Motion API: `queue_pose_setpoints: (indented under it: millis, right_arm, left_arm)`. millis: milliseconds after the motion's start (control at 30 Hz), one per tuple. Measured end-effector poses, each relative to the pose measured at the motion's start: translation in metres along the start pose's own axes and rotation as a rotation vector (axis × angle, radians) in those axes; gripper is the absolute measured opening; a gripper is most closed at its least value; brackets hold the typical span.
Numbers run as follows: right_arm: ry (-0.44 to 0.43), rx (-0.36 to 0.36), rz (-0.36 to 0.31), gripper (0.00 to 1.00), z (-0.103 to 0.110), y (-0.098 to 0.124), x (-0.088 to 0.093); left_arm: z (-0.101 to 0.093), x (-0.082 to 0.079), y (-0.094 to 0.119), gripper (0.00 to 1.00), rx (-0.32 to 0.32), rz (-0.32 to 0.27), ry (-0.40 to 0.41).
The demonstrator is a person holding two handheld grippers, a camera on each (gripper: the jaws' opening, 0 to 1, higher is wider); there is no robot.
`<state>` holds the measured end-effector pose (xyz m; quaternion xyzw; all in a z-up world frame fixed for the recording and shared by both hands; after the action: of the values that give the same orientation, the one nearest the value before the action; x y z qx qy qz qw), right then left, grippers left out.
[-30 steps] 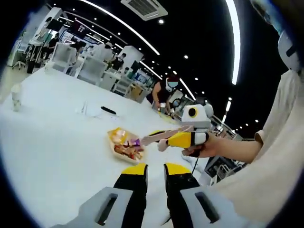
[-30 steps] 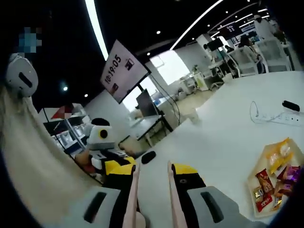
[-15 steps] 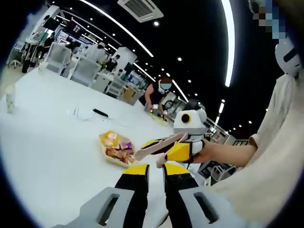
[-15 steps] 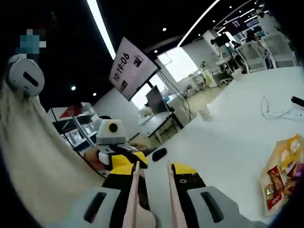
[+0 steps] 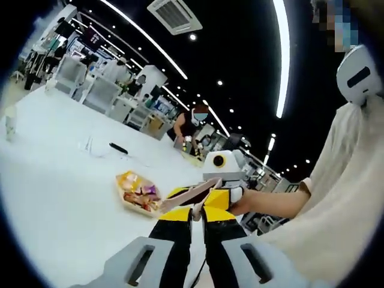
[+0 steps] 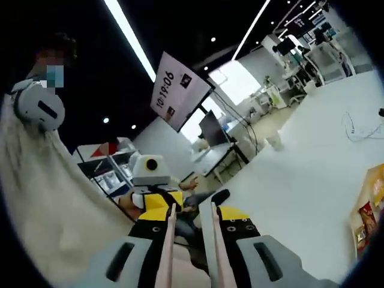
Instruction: Place the target food into the container with the food tongs after gripping and lifting it, then release it inside without dropping or visibly crushing the food.
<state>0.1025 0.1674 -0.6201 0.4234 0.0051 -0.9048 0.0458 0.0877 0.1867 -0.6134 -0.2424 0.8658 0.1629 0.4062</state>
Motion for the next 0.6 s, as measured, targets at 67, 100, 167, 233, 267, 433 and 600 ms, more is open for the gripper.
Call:
queue_pose_setpoints:
  millis: [67,100,167,233,267,433,600]
  right_arm:
    - [-0.006,-0.012,-0.003,0.3,0.002,-0.001,-0.001]
    - [-0.009,-0.019,-0.007,0.3,0.004,-0.001,-0.002]
    - [-0.017,-0.034,-0.014,0.31,0.007,-0.001,-0.004]
    - [-0.017,-0.045,-0.019,0.31,0.009,-0.001,-0.005]
    - [-0.015,-0.048,-0.019,0.31,0.01,-0.001,-0.006]
    - [-0.023,-0.065,-0.015,0.31,0.017,-0.001,-0.004]
    - [-0.019,-0.057,-0.009,0.31,0.018,0.001,-0.005]
  left_arm:
    - [-0.002,-0.002,0.001,0.03,0.01,-0.014,0.005]
    - [-0.003,-0.004,0.002,0.03,0.016,-0.027,0.005]
    - [-0.006,-0.007,0.003,0.02,0.032,-0.046,0.015]
    - [-0.009,-0.008,0.004,0.01,0.044,-0.056,0.021]
    - [-0.01,-0.008,0.004,0.01,0.048,-0.057,0.024]
    - [-0.015,-0.008,0.006,0.0,0.077,-0.051,0.045]
    - [-0.015,-0.012,0.011,0.0,0.08,-0.076,0.044]
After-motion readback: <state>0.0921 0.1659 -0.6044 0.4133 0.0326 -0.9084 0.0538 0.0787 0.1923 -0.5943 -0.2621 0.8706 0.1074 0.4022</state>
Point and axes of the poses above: the point that each gripper's makers call its tool centre point, and the gripper's own axes: y roughly backward along the fingers, z roughly to its left, x roughly out of its underside, the point moved 1 cm from there along y, roughly backward along the fingers, and after that the axes turned 2 degrees about -x, right-handed, at the moved point
